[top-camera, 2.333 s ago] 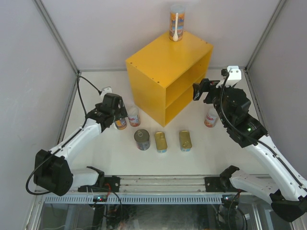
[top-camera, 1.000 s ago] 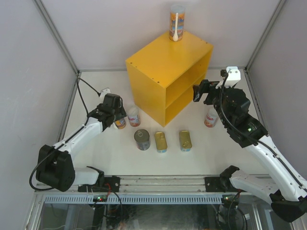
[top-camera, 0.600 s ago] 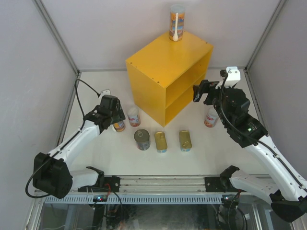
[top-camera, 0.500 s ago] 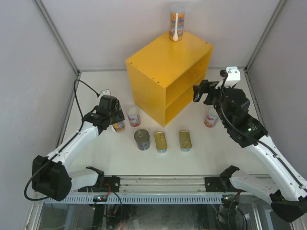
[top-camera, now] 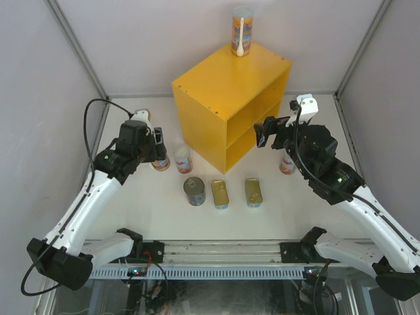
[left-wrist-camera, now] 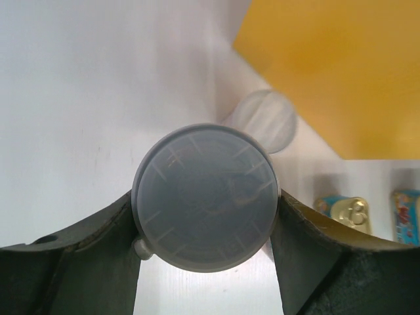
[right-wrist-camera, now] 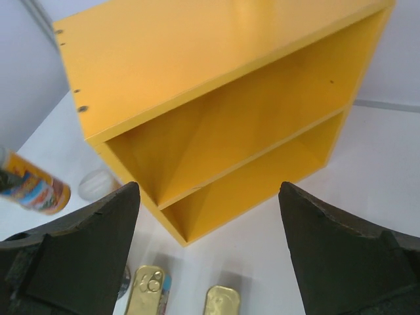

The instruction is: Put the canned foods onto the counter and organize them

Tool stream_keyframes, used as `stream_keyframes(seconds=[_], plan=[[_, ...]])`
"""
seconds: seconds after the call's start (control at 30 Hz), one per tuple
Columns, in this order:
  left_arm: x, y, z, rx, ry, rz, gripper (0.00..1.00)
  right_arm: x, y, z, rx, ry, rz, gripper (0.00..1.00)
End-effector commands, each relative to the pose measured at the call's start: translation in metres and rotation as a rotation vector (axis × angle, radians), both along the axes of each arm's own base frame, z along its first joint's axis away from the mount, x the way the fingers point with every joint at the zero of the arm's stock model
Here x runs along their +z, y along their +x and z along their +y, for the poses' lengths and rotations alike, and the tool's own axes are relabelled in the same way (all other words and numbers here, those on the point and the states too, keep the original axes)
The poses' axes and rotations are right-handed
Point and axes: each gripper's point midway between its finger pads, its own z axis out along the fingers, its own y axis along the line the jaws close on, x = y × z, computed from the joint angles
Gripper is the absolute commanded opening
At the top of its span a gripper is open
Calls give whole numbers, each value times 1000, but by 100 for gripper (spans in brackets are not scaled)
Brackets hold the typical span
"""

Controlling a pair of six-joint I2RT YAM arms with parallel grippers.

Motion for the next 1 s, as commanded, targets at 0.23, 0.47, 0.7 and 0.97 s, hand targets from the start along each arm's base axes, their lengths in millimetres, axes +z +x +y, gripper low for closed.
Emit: stream_keyframes(seconds=[0.23, 0.47, 0.7, 0.97], plan=[[173, -7, -37, -311, -63, -356, 0, 51, -51, 66, 354, -36, -151, 85], [217, -18, -63, -454, -131, -420, 0, 42, -83, 112, 565, -77, -175, 86], [246, -28, -92, -569, -225, -458, 0, 39, -97, 145, 671, -97, -212, 87], [270, -58, -121, -736, -314, -484, 0, 36, -98, 168, 687, -149, -262, 89]])
